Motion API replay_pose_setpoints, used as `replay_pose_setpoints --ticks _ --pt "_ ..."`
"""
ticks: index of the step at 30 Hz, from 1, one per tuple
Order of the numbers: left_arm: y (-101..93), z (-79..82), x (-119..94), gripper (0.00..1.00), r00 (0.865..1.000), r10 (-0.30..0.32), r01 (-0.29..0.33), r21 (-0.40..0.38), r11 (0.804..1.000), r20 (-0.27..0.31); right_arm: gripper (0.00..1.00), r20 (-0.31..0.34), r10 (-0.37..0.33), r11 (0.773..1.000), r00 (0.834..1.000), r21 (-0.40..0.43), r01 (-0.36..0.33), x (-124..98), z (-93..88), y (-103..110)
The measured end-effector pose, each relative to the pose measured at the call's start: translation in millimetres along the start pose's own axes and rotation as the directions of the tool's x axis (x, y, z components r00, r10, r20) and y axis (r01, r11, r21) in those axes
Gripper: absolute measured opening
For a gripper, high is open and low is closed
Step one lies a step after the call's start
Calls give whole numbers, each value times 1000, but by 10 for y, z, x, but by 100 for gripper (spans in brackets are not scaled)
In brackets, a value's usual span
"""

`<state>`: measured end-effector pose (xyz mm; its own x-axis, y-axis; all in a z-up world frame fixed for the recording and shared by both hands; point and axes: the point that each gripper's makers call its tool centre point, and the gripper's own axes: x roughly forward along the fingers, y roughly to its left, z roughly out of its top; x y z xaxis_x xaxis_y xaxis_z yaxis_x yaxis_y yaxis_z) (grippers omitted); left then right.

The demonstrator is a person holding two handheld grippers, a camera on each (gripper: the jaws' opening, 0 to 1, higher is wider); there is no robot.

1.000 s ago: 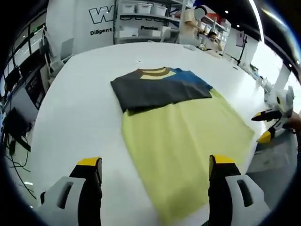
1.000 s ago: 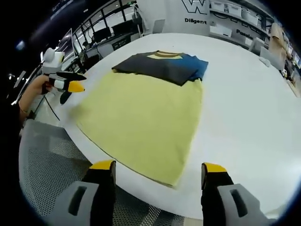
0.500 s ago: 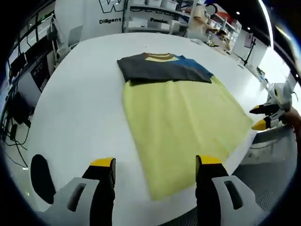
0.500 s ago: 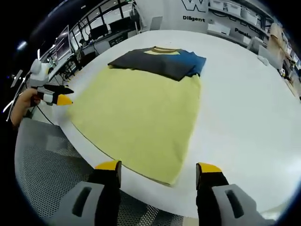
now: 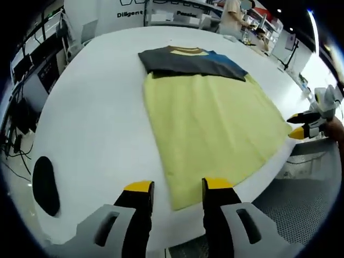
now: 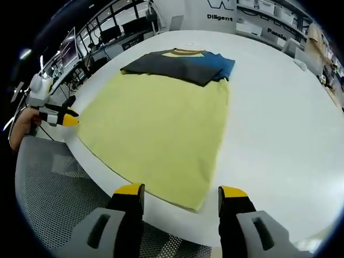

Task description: Fold the garment on the visible template until the final outline fits inside the template.

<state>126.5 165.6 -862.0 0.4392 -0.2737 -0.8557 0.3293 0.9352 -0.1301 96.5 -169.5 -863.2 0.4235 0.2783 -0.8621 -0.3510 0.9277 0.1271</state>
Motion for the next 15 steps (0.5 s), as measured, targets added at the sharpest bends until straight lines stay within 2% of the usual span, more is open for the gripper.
replay_pose_setpoints --ticks 3,7,12,15 --pt "-6 4 -4 36 1000 2 -2 4 1000 5 45 -4 -12 1000 1000 8 12 3 -9 -28" --pt "-31 -26 -9 29 1000 5 -5 9 1000 -9 37 -18 -28 1000 999 8 28 4 -36 -68" --pt "-20 -56 1 22 1000 21 -20 43 999 -14 33 -15 -22 1000 1000 16 22 8 -35 -64" --pt "-34 -60 -6 19 1000 17 -16 33 999 -20 26 -28 -29 1000 999 7 29 4 -57 -70"
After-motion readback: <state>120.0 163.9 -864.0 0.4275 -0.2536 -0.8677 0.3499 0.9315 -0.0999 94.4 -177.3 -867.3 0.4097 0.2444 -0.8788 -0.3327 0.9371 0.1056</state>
